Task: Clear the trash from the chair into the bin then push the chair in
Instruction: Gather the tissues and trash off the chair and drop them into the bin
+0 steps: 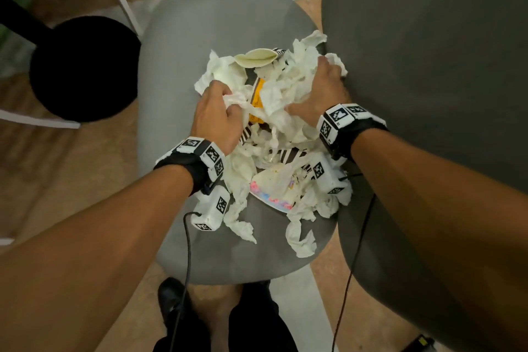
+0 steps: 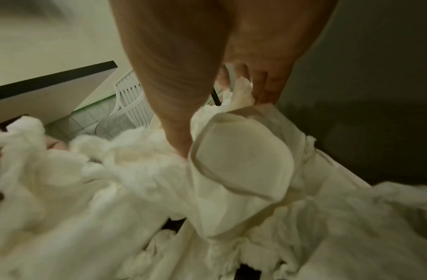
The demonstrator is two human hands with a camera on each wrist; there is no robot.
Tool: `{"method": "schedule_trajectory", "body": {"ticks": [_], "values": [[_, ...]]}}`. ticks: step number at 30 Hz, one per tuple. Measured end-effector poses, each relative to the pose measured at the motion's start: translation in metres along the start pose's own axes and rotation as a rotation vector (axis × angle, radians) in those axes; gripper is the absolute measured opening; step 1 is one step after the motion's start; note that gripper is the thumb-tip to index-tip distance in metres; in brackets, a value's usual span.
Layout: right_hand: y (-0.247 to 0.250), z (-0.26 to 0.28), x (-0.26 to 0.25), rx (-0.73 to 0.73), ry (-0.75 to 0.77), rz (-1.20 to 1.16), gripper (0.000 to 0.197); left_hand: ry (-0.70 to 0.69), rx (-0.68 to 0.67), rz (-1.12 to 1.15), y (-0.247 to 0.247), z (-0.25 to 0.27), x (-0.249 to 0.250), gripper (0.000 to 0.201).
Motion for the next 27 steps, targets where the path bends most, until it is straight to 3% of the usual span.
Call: {"method": "schedule_trajectory", "body": {"ticks": [2,4,5,9,12,17,19,21,23,24,27], "values": [[-0.008,-0.005,0.000,-0.121,0.024,0.115,0.070,0.085,-0.012,-0.031,0.004,-0.002,-0.016,0.032],[-0.009,-0.003,-0.005,-0.147,0.069,0.222,0.032,0.100,-0.033,-0.118,0.006,-0.005,-0.031,0.014],[-0.008,0.000,-0.009,-0.117,0.089,0.249,0.026,0.113,-0.032,-0.142,0.008,-0.005,-0.038,0.007],[0.002,0.015,-0.029,0.031,0.124,0.188,0.044,0.255,0.025,-0.050,0.021,0.004,-0.062,0.009],[0.000,0.026,-0.048,-0.027,0.143,0.064,0.063,0.286,0.043,-0.041,0.030,0.013,-0.073,0.013],[-0.030,0.052,-0.084,-0.110,0.381,0.034,0.036,0.245,-0.015,0.009,0.033,0.029,-0.082,0.019],[-0.049,0.065,-0.096,-0.204,0.494,0.033,0.050,0.225,-0.065,-0.019,0.033,0.035,-0.088,0.031],[-0.068,0.077,-0.099,-0.332,0.514,0.192,0.065,0.221,-0.081,-0.086,0.033,0.040,-0.097,0.039],[-0.081,0.084,-0.095,-0.440,0.441,0.387,0.082,0.232,-0.058,-0.117,0.036,0.045,-0.105,0.035],[-0.084,0.088,-0.093,-0.484,0.415,0.459,0.081,0.232,-0.041,-0.106,0.038,0.047,-0.110,0.032],[-0.089,0.093,-0.092,-0.501,0.464,0.593,0.050,0.253,-0.025,-0.038,0.042,0.055,-0.121,0.030]]}}
Point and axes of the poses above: each hand's wrist, its own z-axis away from the middle knuckle, its own y-axis out of the back of the hand, x = y × z, the point moved 3 cm from there along -z, towards the middle knuckle, and after that the axes turned 13 degrees about y, right-handed, at the moved point
